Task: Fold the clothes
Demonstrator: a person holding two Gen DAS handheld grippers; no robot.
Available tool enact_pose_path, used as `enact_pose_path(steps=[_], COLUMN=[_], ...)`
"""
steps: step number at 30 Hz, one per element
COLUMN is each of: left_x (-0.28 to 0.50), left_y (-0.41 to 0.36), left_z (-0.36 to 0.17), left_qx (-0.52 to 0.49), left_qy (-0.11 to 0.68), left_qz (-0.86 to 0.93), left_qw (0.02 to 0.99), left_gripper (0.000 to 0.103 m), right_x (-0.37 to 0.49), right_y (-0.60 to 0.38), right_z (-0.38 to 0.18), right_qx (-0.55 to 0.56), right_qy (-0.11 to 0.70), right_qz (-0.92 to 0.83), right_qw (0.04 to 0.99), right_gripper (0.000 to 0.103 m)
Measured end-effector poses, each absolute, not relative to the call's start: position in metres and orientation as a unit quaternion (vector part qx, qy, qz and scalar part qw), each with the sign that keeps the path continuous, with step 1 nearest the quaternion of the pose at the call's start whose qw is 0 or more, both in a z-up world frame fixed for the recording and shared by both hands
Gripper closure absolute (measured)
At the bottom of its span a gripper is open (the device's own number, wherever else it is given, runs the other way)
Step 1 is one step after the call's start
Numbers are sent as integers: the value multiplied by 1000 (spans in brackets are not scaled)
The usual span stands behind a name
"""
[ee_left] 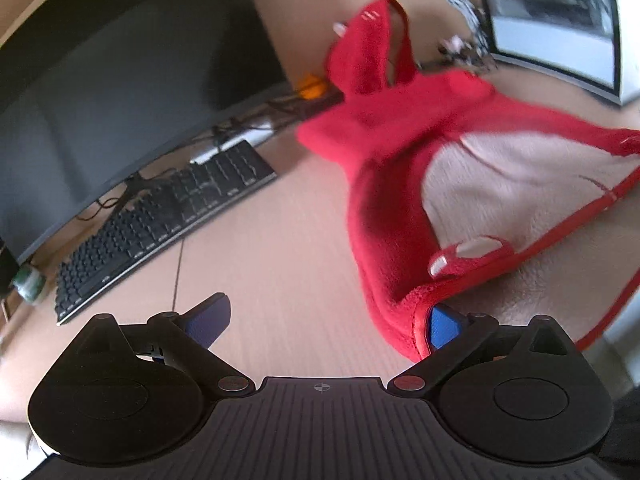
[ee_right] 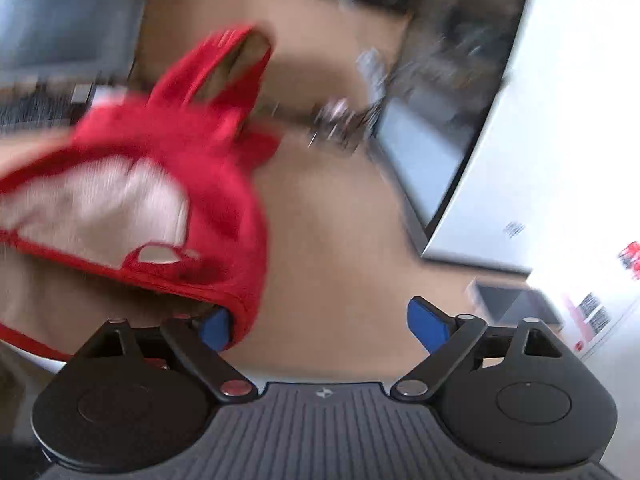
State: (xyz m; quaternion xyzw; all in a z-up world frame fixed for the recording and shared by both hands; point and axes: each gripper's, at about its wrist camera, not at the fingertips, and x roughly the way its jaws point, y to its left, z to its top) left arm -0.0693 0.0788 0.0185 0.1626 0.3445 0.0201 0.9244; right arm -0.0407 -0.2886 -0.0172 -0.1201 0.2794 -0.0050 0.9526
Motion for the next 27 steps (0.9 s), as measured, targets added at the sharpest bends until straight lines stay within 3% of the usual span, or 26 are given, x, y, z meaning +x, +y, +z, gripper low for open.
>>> enact_pose_path(steps=[2,10,17,27], left_x=[-62,-51,-70,-51], left_y=[83,93,96,138], left_z=[24,26,30,81], left_qx=[147,128,136,16], left_qy=[347,374,403,386], left_qz=[21,10,-25,-50], left_qw=[926,918,905,921], left_gripper=[2,2,2,1], right_x=[-39,-37,-55,-18], right_y=[-289,-286,-297,-323], right_z=[-11,-53,17,69], right_qx=[-124,-189,-198,-100], right_qy=[256,337,284,302], right_qz=[-19,-1,8,60], right_qw=[958,922,938,946], right_gripper=[7,6,6,5])
